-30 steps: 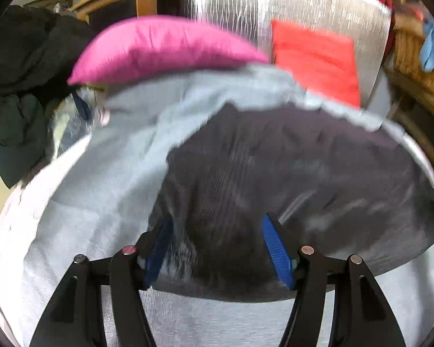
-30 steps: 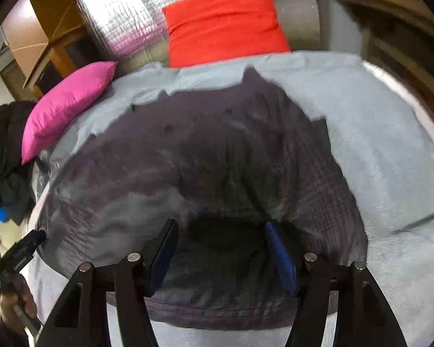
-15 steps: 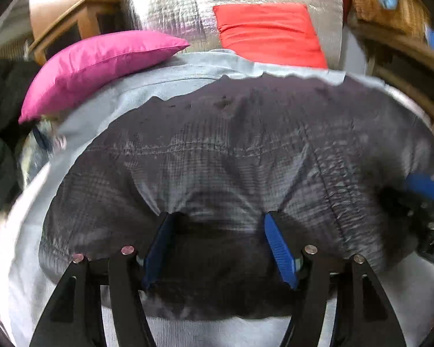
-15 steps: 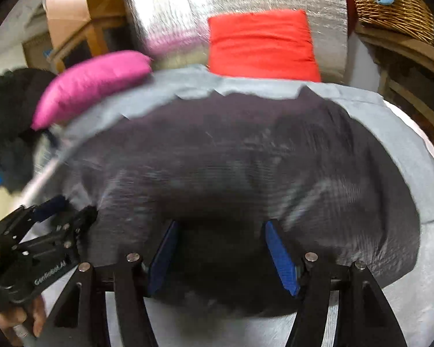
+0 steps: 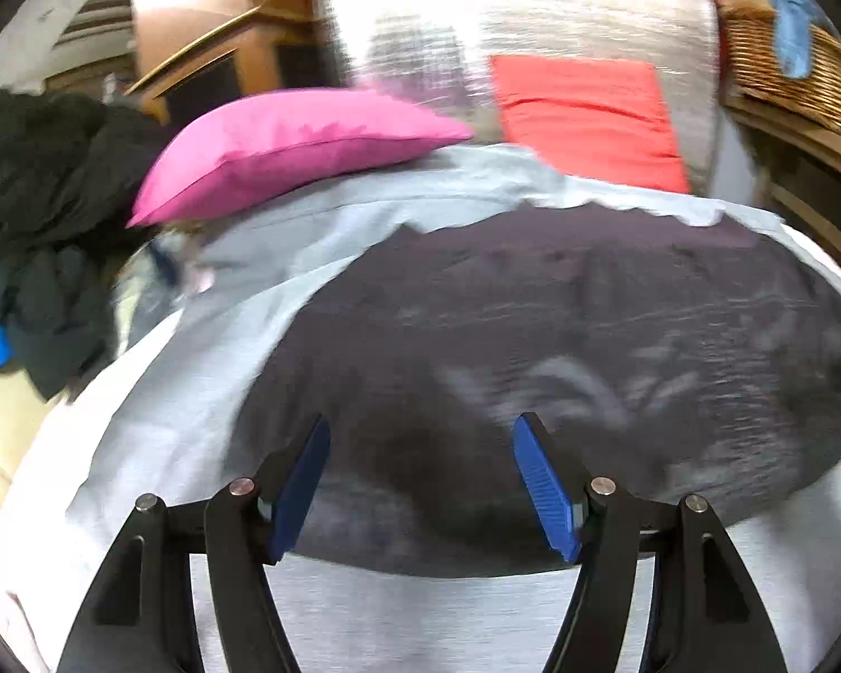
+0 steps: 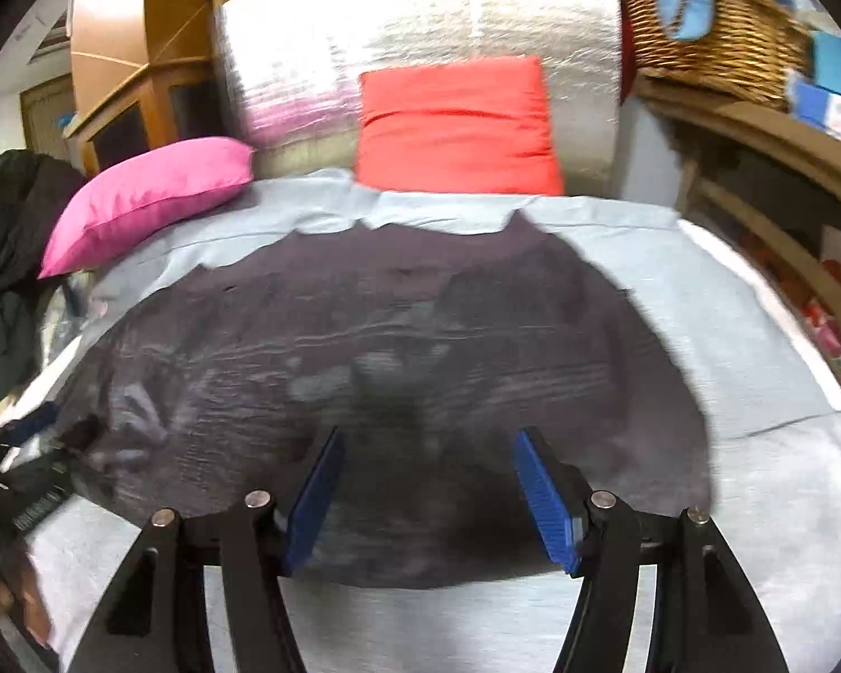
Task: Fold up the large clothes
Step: 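Sweep both open tools across the folded black jacket to smooth it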
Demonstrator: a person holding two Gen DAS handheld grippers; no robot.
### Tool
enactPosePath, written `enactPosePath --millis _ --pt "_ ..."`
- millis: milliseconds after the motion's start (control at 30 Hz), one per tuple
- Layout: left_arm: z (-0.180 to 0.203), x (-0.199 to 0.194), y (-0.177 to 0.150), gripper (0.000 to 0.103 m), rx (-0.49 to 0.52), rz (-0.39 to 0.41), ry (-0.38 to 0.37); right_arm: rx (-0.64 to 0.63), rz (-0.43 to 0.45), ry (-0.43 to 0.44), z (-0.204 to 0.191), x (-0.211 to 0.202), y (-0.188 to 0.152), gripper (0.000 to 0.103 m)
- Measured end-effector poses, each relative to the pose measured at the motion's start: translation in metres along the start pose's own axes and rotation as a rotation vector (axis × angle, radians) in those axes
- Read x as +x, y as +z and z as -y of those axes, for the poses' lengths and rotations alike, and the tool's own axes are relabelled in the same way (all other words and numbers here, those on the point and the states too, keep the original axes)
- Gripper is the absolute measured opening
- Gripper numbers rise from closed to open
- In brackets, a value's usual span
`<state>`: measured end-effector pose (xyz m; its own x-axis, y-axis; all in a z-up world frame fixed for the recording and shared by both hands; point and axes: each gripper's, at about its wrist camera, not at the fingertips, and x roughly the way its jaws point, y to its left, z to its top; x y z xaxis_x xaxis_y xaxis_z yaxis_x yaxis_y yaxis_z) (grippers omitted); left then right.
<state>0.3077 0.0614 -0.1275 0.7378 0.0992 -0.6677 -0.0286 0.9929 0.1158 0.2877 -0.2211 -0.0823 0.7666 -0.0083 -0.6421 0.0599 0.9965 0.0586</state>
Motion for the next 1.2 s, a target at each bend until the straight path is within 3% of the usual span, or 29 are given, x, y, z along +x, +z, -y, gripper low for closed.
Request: enactPosePath --millis 100,200,333,433,533,633,733,833,900,1100,1200 --pt "-0.009 0.025 -0.013 0.071 -0.006 -0.074 0.018 0.058 -0.047 -0.04 0.026 0.015 -0.009 0.068" --pt "0.001 0.032 -0.018 0.072 0.063 -0.054 0.056 0.031 -0.09 -0.044 0.034 0.034 -0.02 0.068" --pt "0.003 0.035 -0.018 0.072 0.063 -0.056 0.061 0.039 -0.116 -0.047 0.035 0.038 -0.02 0.069" --pt "-0.002 0.017 -0.013 0.071 0.025 -0.065 0.043 0.038 -0.127 -0.048 0.034 0.038 -0.012 0.069" --pt "-0.004 -0.007 0.0 0.071 -0.037 -0.004 -0.001 0.07 -0.106 -0.029 0.035 0.026 0.002 0.07" --pt "0.017 -0.018 0.016 0.072 -0.002 0.035 -0.053 0.049 -0.045 0.038 0.014 0.01 0.02 0.07" --pt "0.043 -0.016 0.023 0.072 0.033 0.043 -0.085 -0.01 -0.047 0.059 -0.012 0.023 0.034 0.07" --pt "0.067 0.004 0.017 0.072 0.086 -0.018 -0.104 -0.024 -0.114 0.077 -0.024 0.048 0.033 0.07" --pt "0.076 0.028 0.006 0.072 0.12 -0.093 -0.092 -0.044 -0.208 0.045 -0.028 0.075 0.022 0.071" --pt "0.077 0.041 0.004 0.075 0.117 -0.123 -0.097 -0.096 -0.232 0.007 -0.034 0.09 0.019 0.072" --pt "0.063 0.031 0.016 0.074 0.082 -0.142 -0.142 -0.088 -0.236 0.015 -0.033 0.09 0.028 0.071"
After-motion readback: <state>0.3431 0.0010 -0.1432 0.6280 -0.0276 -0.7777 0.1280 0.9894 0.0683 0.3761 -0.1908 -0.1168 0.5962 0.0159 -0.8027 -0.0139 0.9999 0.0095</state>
